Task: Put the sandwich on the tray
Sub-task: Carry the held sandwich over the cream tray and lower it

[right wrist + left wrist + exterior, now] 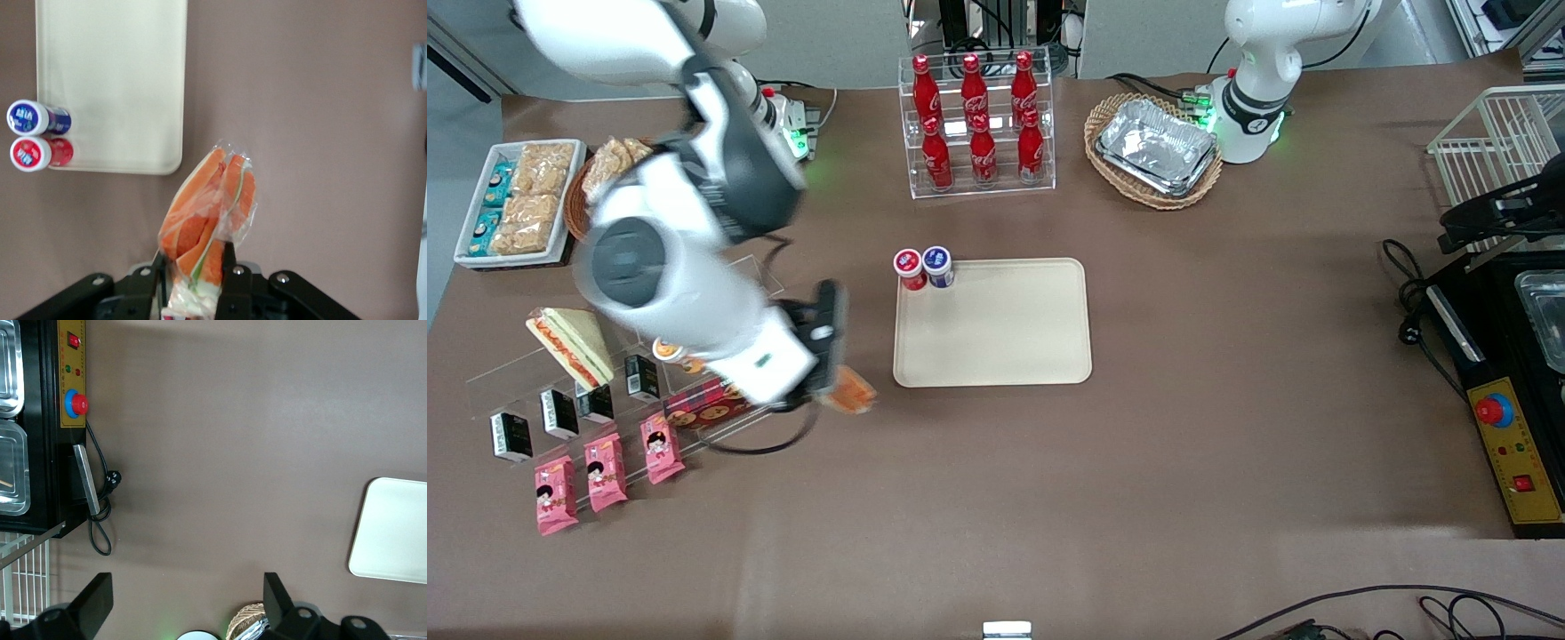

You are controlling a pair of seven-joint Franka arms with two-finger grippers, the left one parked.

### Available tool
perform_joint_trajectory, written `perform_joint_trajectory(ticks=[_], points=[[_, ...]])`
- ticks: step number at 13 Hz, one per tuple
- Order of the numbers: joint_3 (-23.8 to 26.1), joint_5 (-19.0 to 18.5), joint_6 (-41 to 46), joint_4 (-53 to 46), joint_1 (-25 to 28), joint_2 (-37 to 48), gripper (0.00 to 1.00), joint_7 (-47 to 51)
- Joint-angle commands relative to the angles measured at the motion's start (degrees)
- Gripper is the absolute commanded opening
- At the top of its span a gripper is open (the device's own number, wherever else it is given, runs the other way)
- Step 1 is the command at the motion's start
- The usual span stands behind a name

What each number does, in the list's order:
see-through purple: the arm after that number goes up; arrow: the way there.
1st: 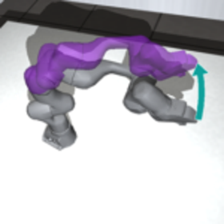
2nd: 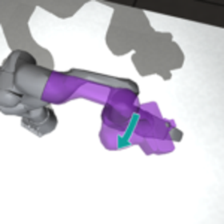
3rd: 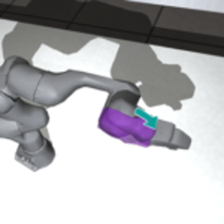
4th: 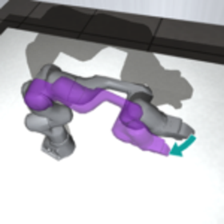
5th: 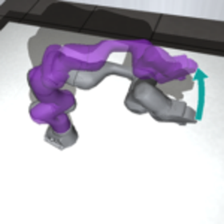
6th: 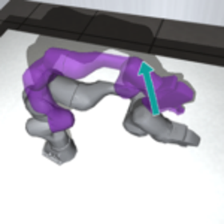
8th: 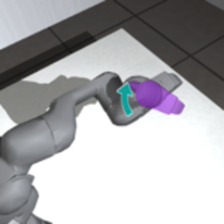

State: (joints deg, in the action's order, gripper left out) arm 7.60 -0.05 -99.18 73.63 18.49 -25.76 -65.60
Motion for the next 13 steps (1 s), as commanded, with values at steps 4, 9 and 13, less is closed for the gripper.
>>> perform_joint_trajectory(ticks=[4,9,13], points=[[-0.13,-6.62,-11.02,4.49,14.89,-4.99,0.31,-1.56],[-0.22,-6.45,-18.06,9.60,18.59,-8.77,0.31,-1.20],[-0.39,-7.68,-21.14,9.77,19.92,-12.20,0.31,-1.11]])
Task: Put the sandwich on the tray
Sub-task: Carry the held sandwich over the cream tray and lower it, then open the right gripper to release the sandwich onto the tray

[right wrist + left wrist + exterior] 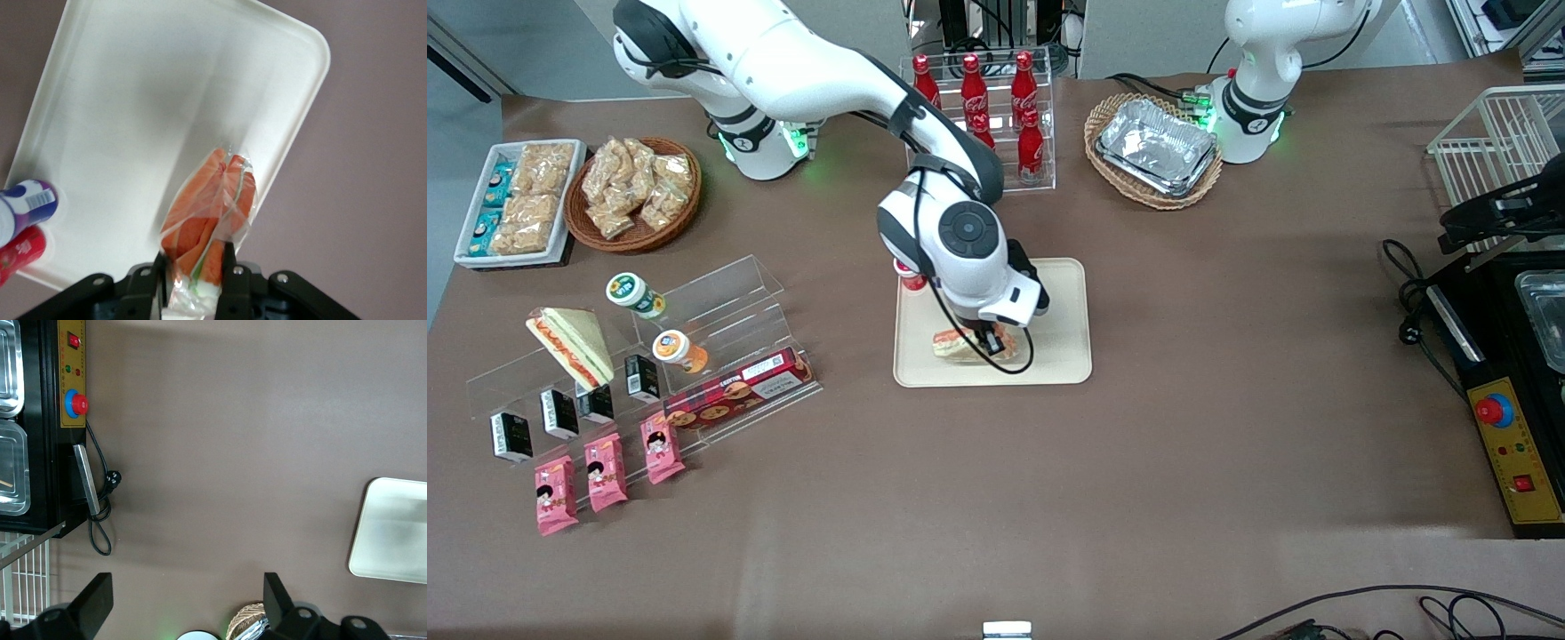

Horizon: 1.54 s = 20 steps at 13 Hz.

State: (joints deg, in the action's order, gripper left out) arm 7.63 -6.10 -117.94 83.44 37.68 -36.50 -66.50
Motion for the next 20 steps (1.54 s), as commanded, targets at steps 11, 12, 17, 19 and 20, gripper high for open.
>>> perform_joint_trajectory(ticks=[11,12,17,19,20], points=[[-0.59,-3.04,-11.35,6.47,1.70,-1.90,0.41,2.69],[-0.59,-2.86,-11.34,6.47,1.70,-1.90,0.65,2.86],[-0.51,-1.90,-10.47,5.24,1.00,0.19,1.00,7.25],[-0.68,0.55,-9.24,5.15,-0.05,2.65,1.00,7.35],[-0.68,1.52,-8.28,5.06,-1.28,4.41,1.00,7.52]])
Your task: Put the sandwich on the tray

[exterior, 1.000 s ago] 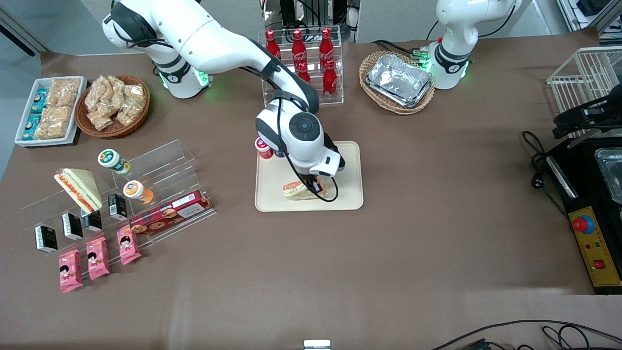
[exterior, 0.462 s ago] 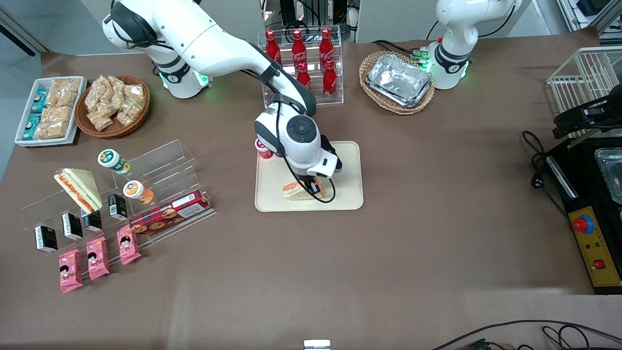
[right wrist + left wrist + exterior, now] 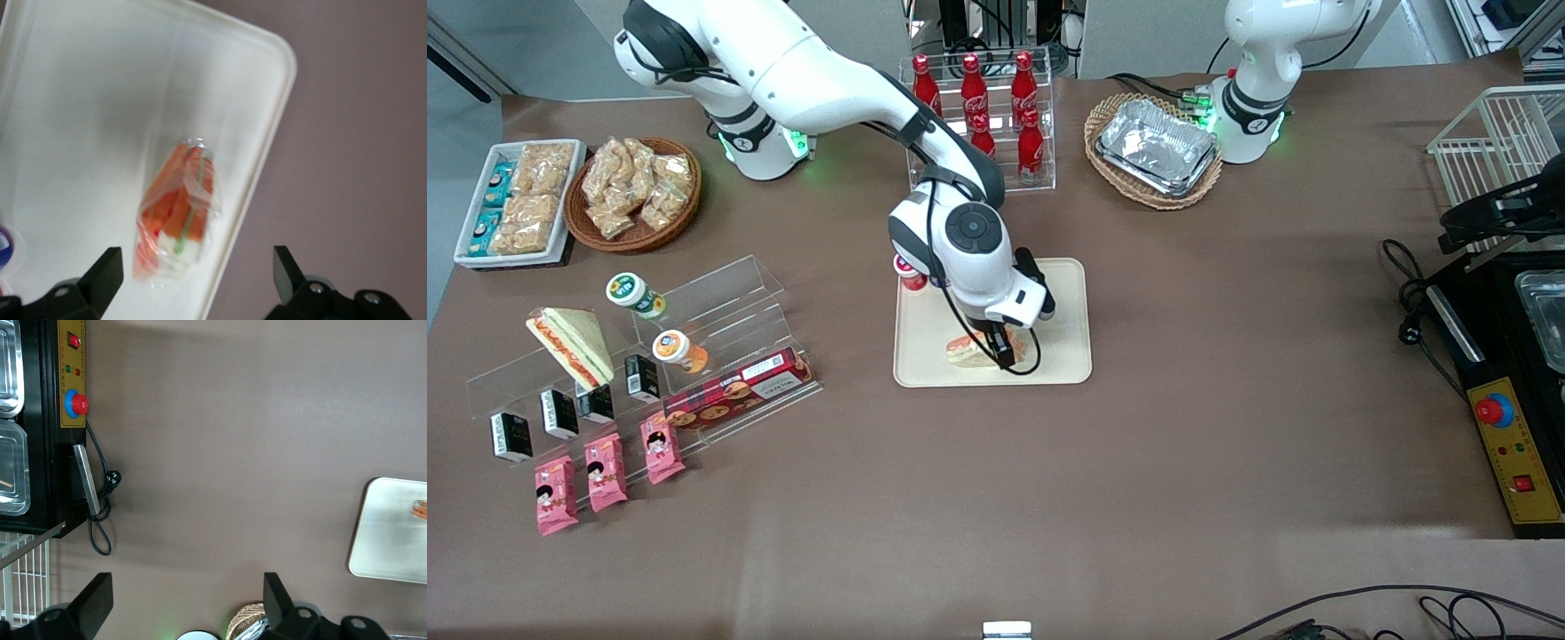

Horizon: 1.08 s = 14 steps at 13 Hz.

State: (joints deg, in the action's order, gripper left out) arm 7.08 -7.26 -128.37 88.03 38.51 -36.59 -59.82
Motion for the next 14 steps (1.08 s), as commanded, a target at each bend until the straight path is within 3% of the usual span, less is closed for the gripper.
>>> perform_joint_trajectory(ticks=[1,4,7,9,14], points=[[-0.14,3.21,4.08,0.39,-3.52,6.77,1.00,2.93],[-0.14,3.48,7.60,0.39,-8.26,12.05,1.00,11.89],[-0.14,6.72,14.18,0.39,-15.90,19.33,1.00,19.45],[-0.49,6.73,19.54,0.39,-20.65,24.17,1.00,24.64],[-0.67,6.56,24.92,0.39,-35.14,29.55,1.00,26.51]])
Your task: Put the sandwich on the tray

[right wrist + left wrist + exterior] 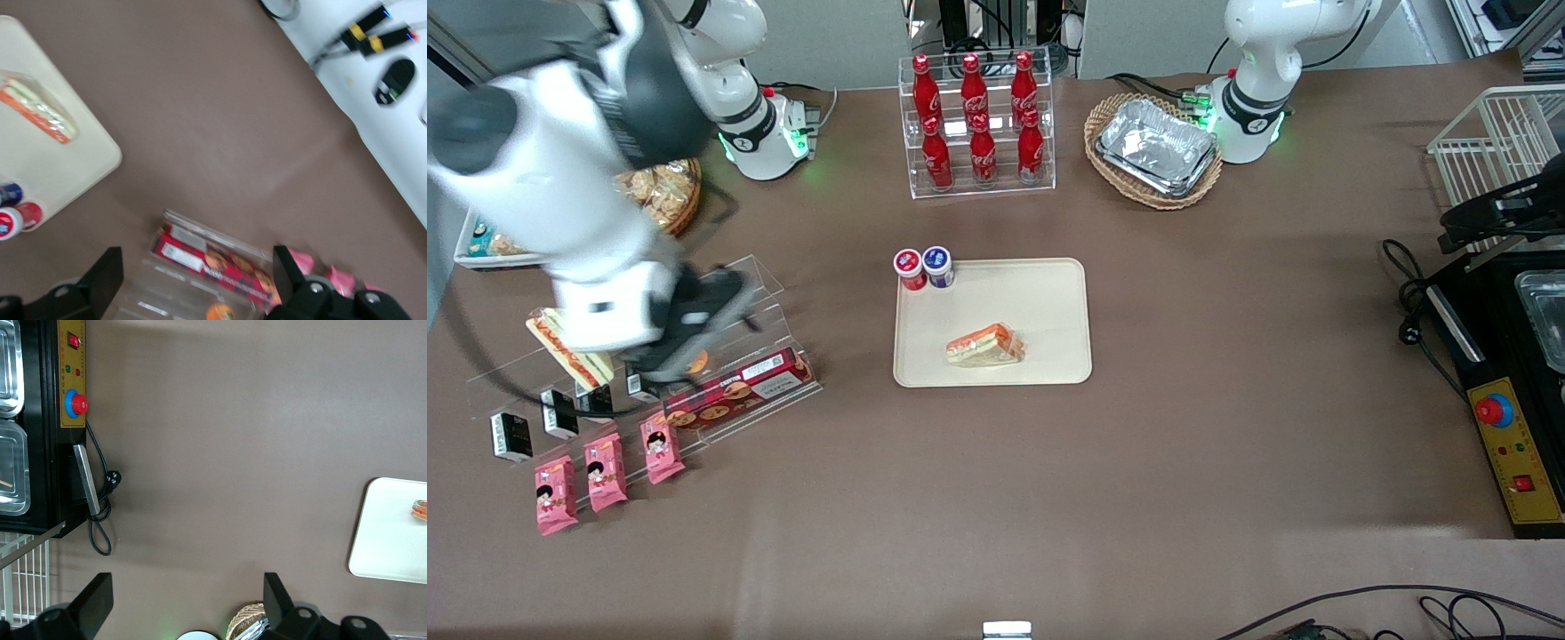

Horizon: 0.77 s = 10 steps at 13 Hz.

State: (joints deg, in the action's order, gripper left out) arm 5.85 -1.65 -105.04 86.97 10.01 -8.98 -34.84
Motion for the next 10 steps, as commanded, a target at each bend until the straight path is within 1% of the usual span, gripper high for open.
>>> perform_joint_trajectory(ticks=[1,3,4,5,8,9,10], points=[[0.66,1.12,2.37,1.44,-9.98,2.03,1.00,1.61],[0.74,1.21,2.82,1.44,-15.70,2.38,1.00,2.74],[0.66,1.21,3.60,1.44,-17.64,2.73,1.00,6.24],[0.66,1.21,4.57,1.44,-19.14,3.26,1.00,10.97],[0.39,1.21,7.29,0.75,-21.34,4.14,1.00,26.96],[0.57,1.73,9.30,-1.00,-21.44,4.06,1.00,33.19],[0.39,3.22,12.11,-2.84,-21.35,3.71,1.00,39.43]])
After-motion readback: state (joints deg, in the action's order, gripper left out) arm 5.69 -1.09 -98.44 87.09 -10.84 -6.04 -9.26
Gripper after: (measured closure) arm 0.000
